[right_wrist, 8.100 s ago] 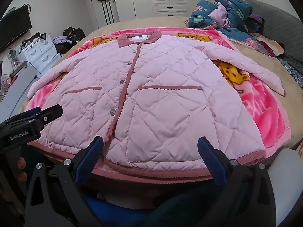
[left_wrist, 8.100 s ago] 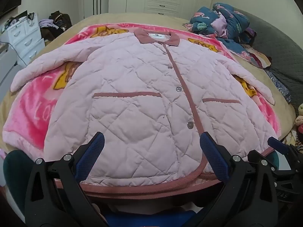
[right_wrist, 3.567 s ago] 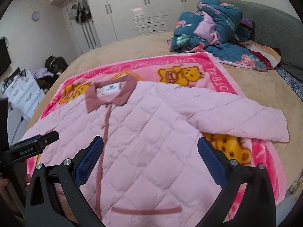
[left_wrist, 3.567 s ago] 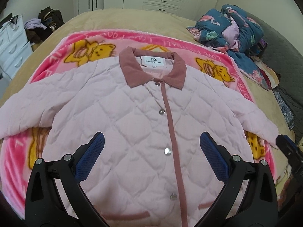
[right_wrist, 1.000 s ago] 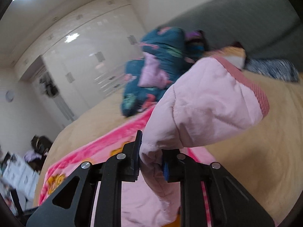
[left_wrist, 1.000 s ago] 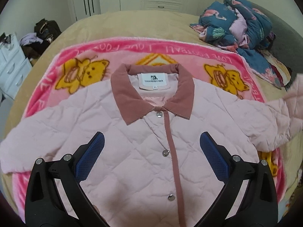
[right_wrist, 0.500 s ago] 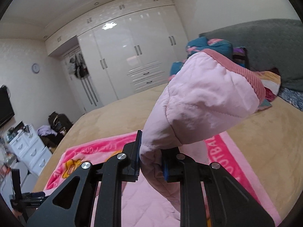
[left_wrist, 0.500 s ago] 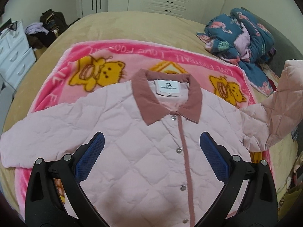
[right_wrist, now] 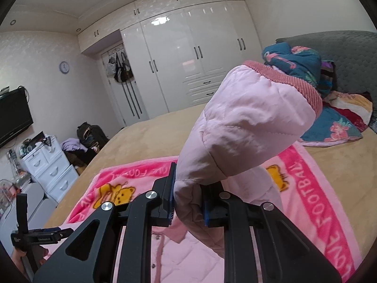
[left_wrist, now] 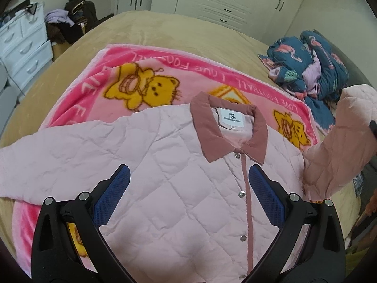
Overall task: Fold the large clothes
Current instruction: 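Grasp the sleeve cuff with the right tool and lift it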
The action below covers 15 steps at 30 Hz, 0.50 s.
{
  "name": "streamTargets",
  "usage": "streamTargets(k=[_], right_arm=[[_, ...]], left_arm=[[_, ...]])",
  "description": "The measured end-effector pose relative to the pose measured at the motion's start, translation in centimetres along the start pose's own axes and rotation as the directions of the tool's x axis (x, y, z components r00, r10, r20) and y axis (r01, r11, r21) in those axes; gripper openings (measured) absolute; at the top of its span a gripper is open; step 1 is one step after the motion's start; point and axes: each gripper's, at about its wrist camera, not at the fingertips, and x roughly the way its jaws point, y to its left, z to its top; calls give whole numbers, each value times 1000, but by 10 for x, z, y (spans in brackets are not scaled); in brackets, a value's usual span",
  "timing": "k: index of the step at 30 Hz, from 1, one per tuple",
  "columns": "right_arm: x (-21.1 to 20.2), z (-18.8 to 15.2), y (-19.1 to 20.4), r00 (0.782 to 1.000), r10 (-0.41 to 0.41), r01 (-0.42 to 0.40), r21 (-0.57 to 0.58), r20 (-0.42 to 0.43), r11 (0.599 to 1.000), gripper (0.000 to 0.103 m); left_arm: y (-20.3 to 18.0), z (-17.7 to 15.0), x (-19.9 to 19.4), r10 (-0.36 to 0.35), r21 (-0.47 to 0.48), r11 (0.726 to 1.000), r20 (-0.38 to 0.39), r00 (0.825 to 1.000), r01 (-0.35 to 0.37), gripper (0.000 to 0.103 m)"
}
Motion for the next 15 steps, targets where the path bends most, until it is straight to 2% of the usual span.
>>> streamTargets(k=[9,15], right_arm=[[41,-38,50,995,73,-77,-57,-67,995,17],[70,-88,88,984,97,-116,-122,-151,986,17]], left_arm=[[32,-5,-1,2,-53,999,16,1000,-1,95],[46,-16,5,-24,-97,995,9,1000,25,95]])
